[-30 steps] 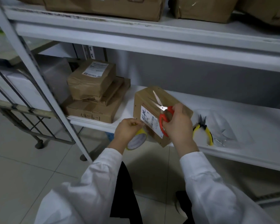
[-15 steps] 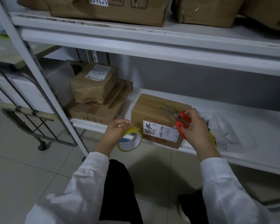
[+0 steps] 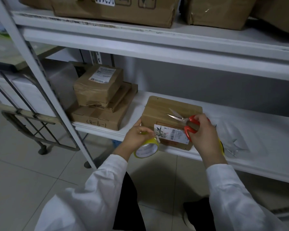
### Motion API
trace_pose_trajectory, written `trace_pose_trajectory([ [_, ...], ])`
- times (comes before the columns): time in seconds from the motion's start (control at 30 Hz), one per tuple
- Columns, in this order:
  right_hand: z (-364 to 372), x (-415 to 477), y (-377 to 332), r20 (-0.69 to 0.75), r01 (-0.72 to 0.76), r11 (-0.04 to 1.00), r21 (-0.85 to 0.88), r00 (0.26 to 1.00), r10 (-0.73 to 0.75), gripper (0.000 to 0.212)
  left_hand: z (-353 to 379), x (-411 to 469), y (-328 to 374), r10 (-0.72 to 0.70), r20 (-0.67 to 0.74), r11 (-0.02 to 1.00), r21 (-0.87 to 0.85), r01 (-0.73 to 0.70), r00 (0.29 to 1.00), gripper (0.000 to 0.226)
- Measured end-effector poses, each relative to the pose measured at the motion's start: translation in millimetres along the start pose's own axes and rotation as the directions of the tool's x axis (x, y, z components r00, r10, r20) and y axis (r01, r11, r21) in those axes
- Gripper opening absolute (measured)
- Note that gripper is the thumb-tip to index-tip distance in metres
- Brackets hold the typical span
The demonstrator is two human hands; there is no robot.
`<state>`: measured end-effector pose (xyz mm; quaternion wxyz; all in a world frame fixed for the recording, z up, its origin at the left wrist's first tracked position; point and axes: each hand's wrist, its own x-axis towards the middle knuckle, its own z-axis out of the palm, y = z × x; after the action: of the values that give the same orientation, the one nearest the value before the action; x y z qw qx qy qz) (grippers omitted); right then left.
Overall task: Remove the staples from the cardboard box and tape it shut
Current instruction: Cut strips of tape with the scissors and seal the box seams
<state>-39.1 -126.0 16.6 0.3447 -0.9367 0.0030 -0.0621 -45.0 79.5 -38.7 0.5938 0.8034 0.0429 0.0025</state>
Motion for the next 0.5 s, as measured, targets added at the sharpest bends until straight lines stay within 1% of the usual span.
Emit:
trace_pose_trajectory([
  [0.07,0,-1,1,-0.01,-0.005,0.999,0.051,1.0,0.005,0.038,1,2,1,-0.007,-0.014,1.0,-0.025,0.007,1.0,0.007],
  [0.13,-2,-1,1,-0.006,-0.023,0.989,0.146,1.0,0.024,0.039,-2,1,2,-0.004,-0.012,0.994,-0.11,0.003,1.0,0.004],
  [0.2,-3,0,1,-0.006,-0.045,0.981,0.188,0.999,0.047,0.041,-6,-4,3,-0.038,-0.028,0.984,-0.174,0.033,0.999,0.005],
  [0.3,0,1,0,-0.017,-0.064,0.979,0.193,0.997,0.069,0.041,-12,-8,-2,-0.141,-0.1,0.974,-0.193,0.12,0.985,0.007],
  [0.37,5,-1,-4,-0.045,-0.072,0.981,0.18,0.996,0.082,0.04,-12,-13,-1,-0.159,-0.126,0.972,-0.194,0.132,0.979,0.007],
  [0.43,13,-4,-9,-0.093,-0.03,0.993,0.111,0.995,0.04,0.038,-9,-18,2,-0.137,-0.095,0.963,-0.247,0.11,0.986,0.006],
  [0.5,20,-4,-12,-0.093,0.038,0.996,0.083,0.995,-0.03,0.037,-3,-21,10,-0.086,-0.037,0.951,-0.303,0.071,0.996,0.015],
])
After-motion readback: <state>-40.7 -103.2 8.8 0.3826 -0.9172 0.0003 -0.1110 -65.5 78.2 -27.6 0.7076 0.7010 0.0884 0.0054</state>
